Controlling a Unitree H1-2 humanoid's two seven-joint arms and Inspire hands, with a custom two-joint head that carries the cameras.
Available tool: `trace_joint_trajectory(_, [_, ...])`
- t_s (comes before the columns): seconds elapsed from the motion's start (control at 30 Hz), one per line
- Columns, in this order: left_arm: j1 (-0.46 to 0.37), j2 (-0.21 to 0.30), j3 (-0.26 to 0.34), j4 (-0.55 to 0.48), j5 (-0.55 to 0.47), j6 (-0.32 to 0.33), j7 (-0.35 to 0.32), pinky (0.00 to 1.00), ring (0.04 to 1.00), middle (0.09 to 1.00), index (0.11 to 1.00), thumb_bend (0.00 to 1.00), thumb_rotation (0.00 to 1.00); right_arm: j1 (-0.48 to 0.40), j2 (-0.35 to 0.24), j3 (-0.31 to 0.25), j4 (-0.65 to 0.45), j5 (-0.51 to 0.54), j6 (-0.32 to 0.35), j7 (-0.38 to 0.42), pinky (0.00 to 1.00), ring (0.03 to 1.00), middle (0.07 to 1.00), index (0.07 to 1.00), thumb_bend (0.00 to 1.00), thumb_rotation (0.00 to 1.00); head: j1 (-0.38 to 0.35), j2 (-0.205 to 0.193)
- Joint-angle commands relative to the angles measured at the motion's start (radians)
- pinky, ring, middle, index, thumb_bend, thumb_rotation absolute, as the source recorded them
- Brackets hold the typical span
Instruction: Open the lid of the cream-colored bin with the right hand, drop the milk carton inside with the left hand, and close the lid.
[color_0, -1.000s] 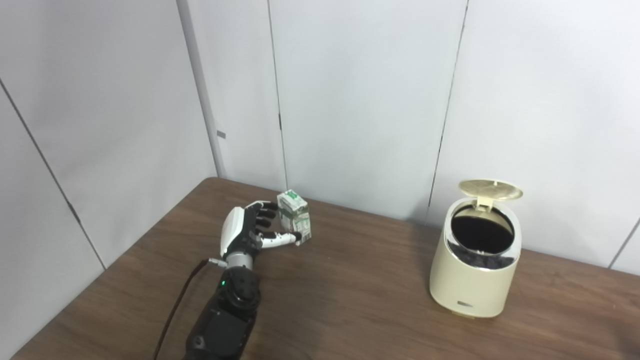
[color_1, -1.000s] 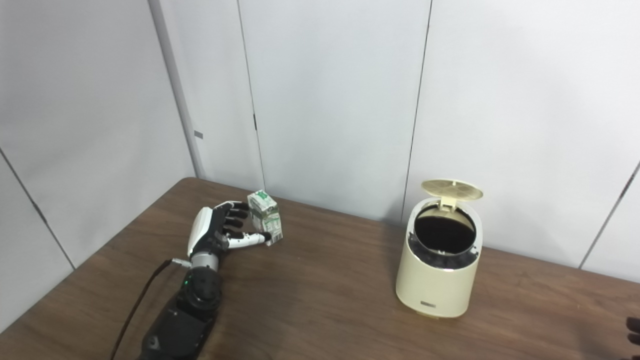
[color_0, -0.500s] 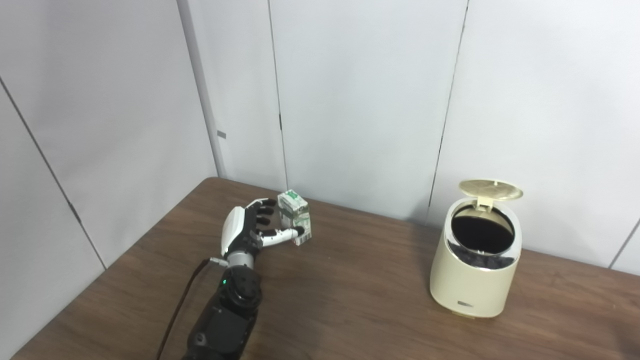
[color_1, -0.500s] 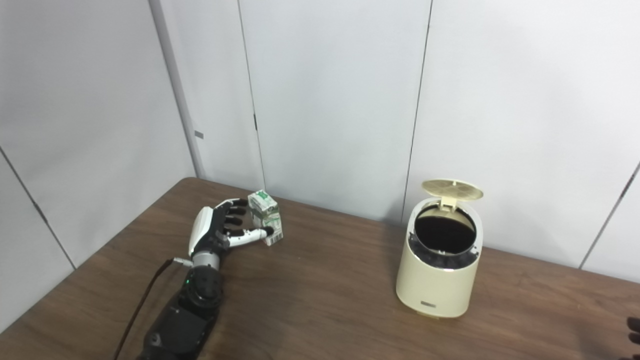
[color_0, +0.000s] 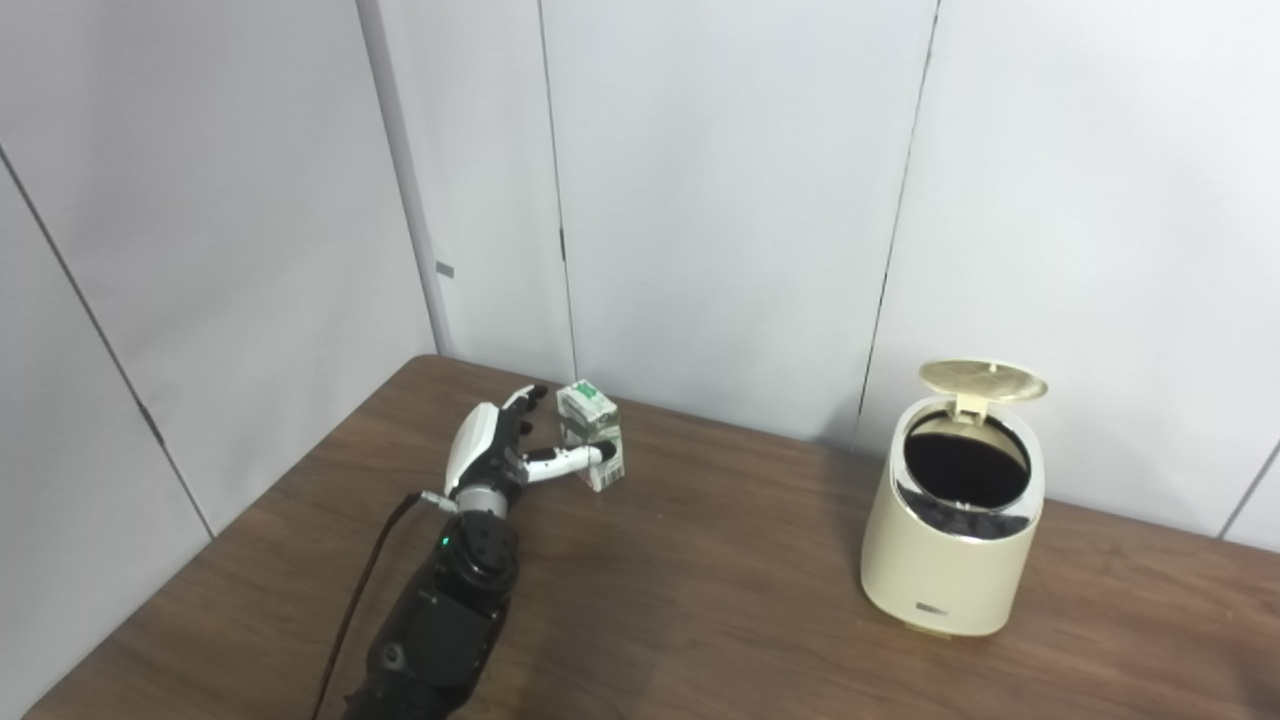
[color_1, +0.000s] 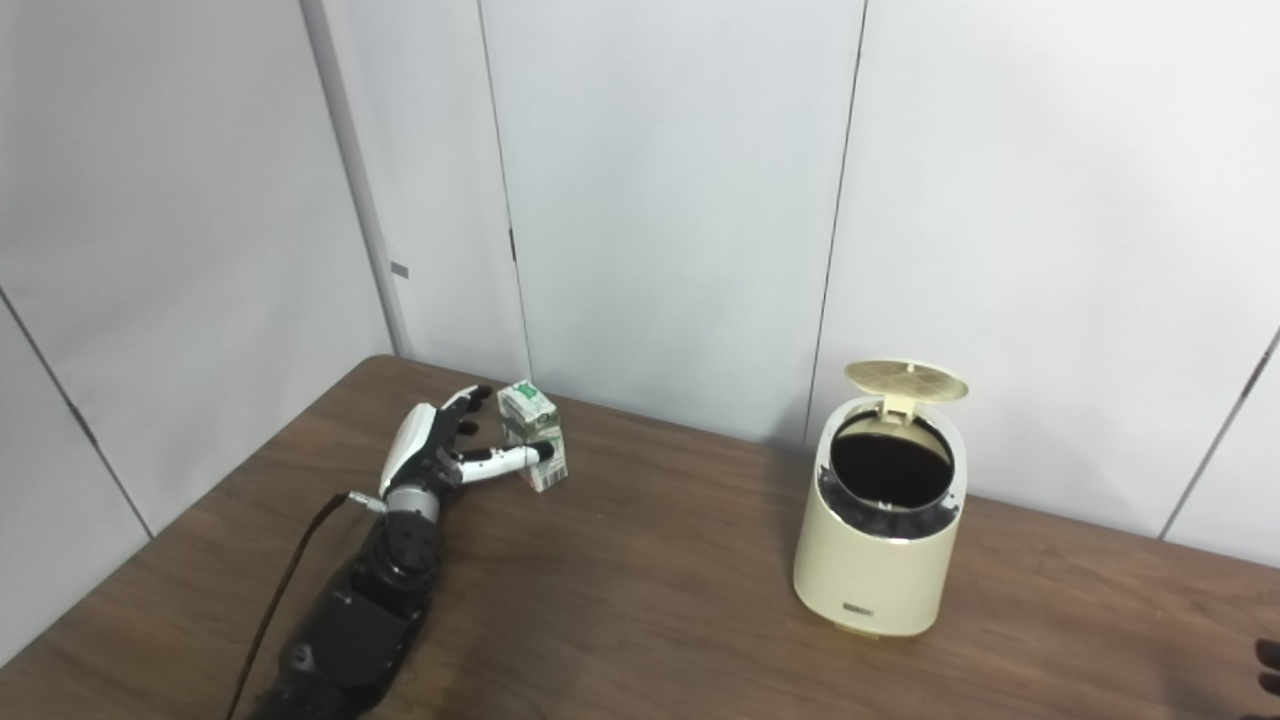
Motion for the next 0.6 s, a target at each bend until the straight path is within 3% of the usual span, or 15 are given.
trace_joint_trajectory(0.0, [-0.034, 0.009, -0.015, -0.018, 0.001, 0.007, -0.025, 0.68, 0.85, 0.914, 0.931, 1.0, 0.41, 0.043, 0.008, 0.009, 0.033, -0.018, -0.027, -0.008, 0.5, 0.654, 0.695, 0.673, 0.57, 0.87, -0.003, 0.0])
trace_joint_trajectory(0.57, [-0.053, -0.01, -0.023, 0.051, 0.007, -0.074, 0.033, 0.61, 0.729, 0.781, 0.829, 1.0, 0.34, 0.044, 0.016, 0.011, 0.026, -0.01, -0.017, -0.007, 0.51, 0.656, 0.695, 0.67, 0.59, 0.87, -0.011, -0.004])
